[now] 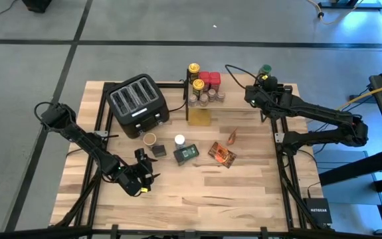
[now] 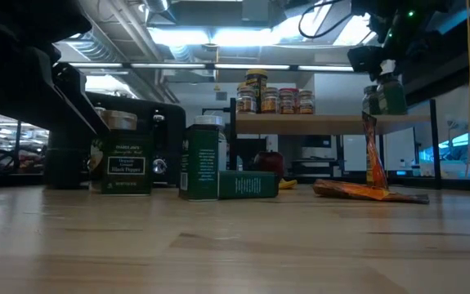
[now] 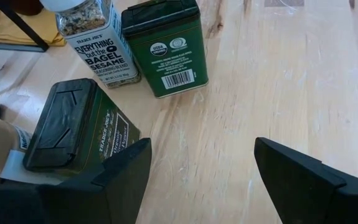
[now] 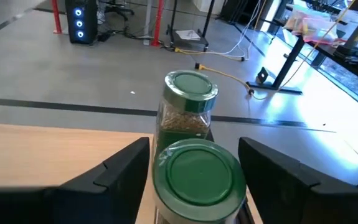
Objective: Shelf spices
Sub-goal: Put the green seasoning bottle on the shelf
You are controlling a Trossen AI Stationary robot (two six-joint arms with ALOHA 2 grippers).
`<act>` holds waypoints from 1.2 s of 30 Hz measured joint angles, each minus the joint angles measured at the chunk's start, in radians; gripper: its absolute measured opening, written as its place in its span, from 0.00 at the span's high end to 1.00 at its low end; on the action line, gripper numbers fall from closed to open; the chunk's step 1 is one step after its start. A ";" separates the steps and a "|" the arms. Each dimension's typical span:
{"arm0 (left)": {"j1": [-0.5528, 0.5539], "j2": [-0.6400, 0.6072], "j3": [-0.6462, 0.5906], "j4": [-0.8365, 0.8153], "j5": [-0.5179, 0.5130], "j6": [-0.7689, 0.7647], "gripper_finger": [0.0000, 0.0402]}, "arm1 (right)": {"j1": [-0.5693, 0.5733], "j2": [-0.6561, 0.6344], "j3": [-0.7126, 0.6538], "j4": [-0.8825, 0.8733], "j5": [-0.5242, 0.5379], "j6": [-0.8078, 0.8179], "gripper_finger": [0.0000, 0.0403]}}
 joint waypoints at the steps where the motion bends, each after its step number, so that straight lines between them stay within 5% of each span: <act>1: 0.000 0.000 0.000 0.000 0.000 -0.001 0.31 | 0.000 0.000 0.000 0.000 0.003 0.000 0.37; 13: 0.000 0.000 0.000 0.000 0.000 -0.001 0.31 | 0.003 -0.018 0.099 0.017 -0.045 -0.196 0.34; 19: 0.000 0.000 0.000 -0.001 0.000 -0.004 0.31 | 0.004 -0.027 0.214 -0.027 -0.271 -0.255 0.34; 24: 0.000 0.000 0.000 -0.001 0.001 -0.007 0.31 | 0.041 -0.026 0.280 -0.200 -0.487 -0.135 0.34; 31: -0.002 0.000 0.000 -0.001 0.001 -0.011 0.31 | 0.157 -0.023 0.291 -0.456 -0.506 0.084 0.34; 36: -0.002 0.000 0.000 -0.001 0.001 -0.012 0.31 | 0.186 -0.022 0.202 -0.484 -0.492 0.158 0.34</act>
